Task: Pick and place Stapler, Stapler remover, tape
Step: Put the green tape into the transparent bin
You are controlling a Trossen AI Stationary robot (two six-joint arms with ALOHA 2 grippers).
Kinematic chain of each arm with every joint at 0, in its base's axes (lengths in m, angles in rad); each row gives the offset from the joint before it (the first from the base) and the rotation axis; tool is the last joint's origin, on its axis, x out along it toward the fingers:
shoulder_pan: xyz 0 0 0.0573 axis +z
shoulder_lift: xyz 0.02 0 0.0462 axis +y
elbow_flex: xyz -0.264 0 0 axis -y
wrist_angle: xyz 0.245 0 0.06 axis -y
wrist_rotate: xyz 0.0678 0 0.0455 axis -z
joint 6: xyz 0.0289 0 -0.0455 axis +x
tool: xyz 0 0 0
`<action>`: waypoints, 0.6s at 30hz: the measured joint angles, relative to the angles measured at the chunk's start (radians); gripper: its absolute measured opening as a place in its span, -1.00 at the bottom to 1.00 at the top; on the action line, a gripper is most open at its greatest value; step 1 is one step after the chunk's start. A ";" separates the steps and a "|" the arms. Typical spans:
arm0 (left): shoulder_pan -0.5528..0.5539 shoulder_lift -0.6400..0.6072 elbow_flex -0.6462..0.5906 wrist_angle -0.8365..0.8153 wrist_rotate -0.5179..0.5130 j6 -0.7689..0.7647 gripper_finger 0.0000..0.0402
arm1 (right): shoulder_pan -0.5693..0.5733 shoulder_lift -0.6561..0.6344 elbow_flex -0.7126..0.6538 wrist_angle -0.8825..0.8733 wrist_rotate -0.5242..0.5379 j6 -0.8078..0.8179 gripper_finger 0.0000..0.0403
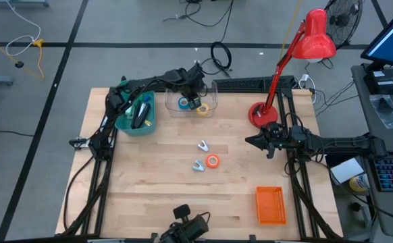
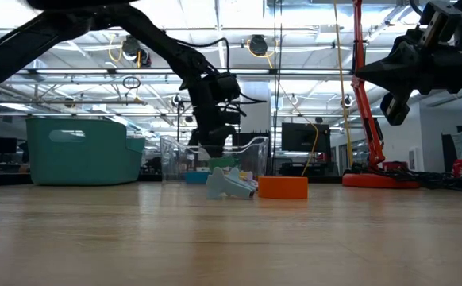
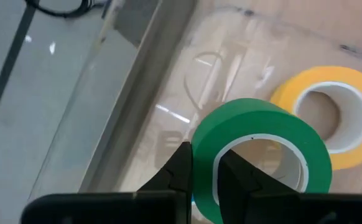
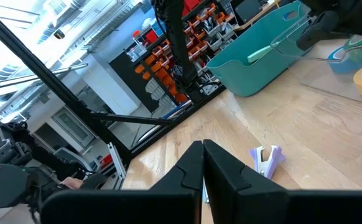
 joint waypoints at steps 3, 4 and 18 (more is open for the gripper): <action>-0.011 -0.002 0.000 0.009 -0.007 0.035 -0.80 | 0.000 0.000 0.000 0.000 0.000 0.000 -0.98; -0.014 -0.002 0.000 0.014 -0.007 0.045 -0.80 | 0.000 0.000 0.000 0.000 0.000 0.000 -0.98; 0.008 -0.002 0.000 0.046 -0.071 0.052 -0.76 | 0.000 0.000 0.000 0.000 0.000 0.000 -0.98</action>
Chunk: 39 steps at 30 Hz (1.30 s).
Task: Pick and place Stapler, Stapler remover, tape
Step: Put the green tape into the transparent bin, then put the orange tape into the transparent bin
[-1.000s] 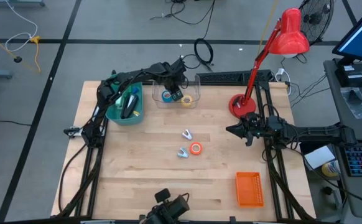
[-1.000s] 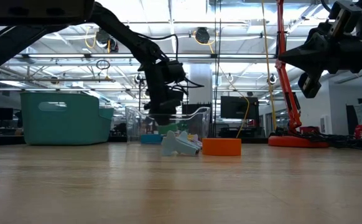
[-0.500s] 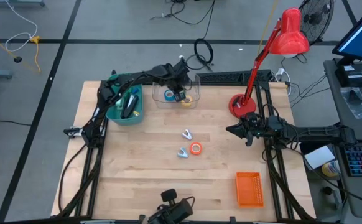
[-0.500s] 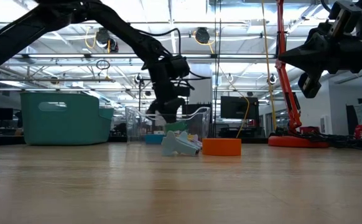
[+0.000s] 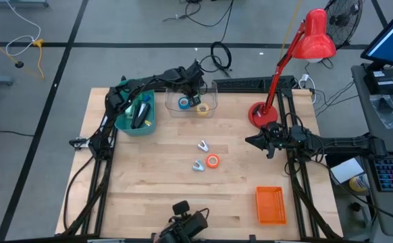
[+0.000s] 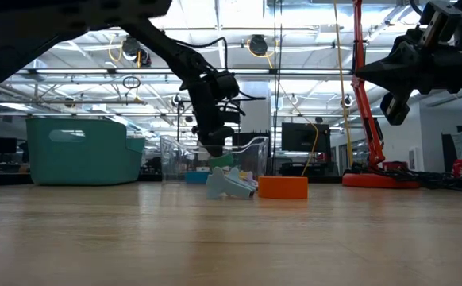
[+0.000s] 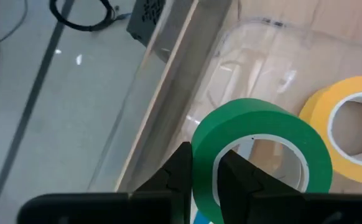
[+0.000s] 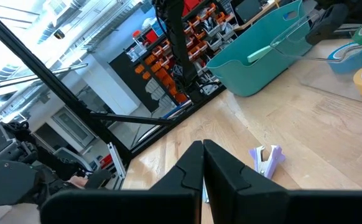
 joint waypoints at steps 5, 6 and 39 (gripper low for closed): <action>0.015 0.005 0.000 -0.003 0.066 -0.027 -0.66 | 0.000 0.000 0.000 0.000 0.000 0.000 -0.98; 0.015 0.005 0.000 0.003 0.070 -0.029 -0.65 | 0.000 0.000 0.000 0.000 0.000 0.000 -0.98; -0.239 -0.283 0.001 -0.322 0.206 -0.164 0.12 | 0.000 0.000 0.000 -0.006 0.000 0.069 -0.98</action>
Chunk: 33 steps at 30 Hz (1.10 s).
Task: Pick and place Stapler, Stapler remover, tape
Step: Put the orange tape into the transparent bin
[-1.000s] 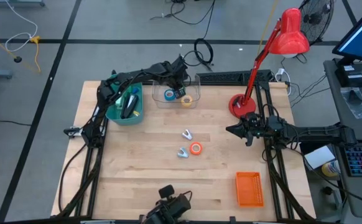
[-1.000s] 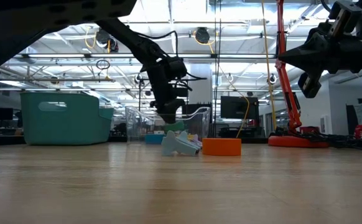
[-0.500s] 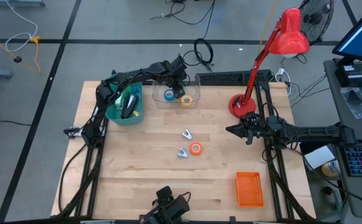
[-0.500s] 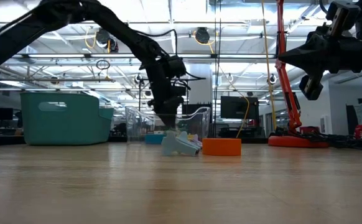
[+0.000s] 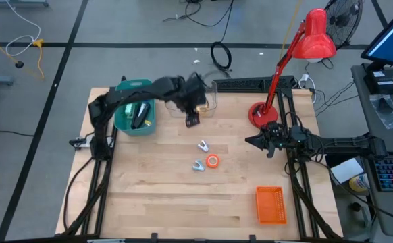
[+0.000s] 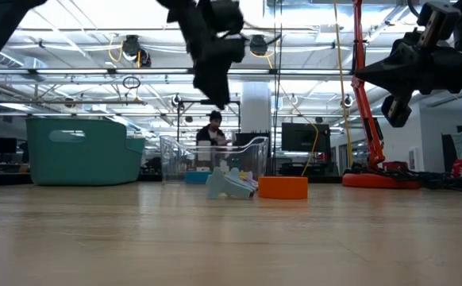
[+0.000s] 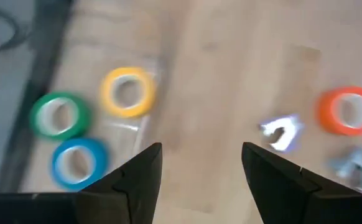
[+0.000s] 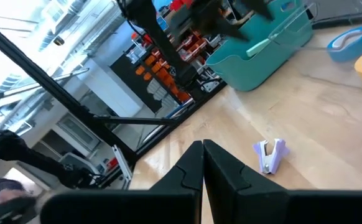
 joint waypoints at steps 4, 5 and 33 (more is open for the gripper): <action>-0.122 -0.005 0.000 0.018 -0.021 -0.011 0.12 | 0.000 0.000 0.000 0.000 0.000 -0.024 -0.98; -0.150 -0.005 0.000 0.018 -0.026 -0.020 0.12 | 0.000 0.000 0.000 0.000 0.000 -0.024 -0.98; -0.504 0.044 -0.116 0.349 -0.200 -0.235 0.12 | 0.000 0.000 0.000 0.002 0.000 -0.025 -0.98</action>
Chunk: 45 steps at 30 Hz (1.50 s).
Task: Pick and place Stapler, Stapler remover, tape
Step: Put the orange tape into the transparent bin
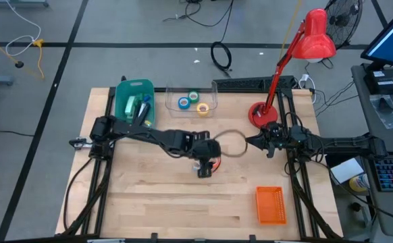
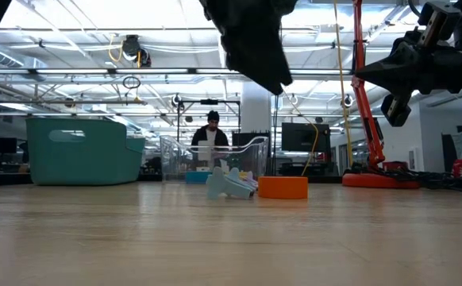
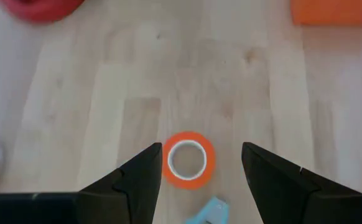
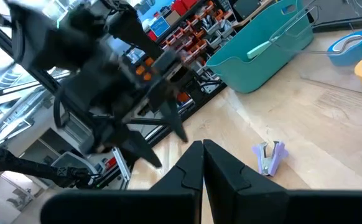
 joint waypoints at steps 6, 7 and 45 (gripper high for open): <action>-0.043 0.046 0.000 0.023 -0.047 0.221 0.12 | 0.000 -0.001 0.000 -0.001 0.000 0.000 -0.98; -0.042 0.059 0.000 0.051 -0.048 0.230 0.12 | 0.000 -0.001 0.000 -0.006 0.000 0.000 -0.98; 0.029 0.288 0.001 0.095 0.091 0.033 -0.61 | 0.000 0.009 0.000 0.000 0.000 -0.027 -0.98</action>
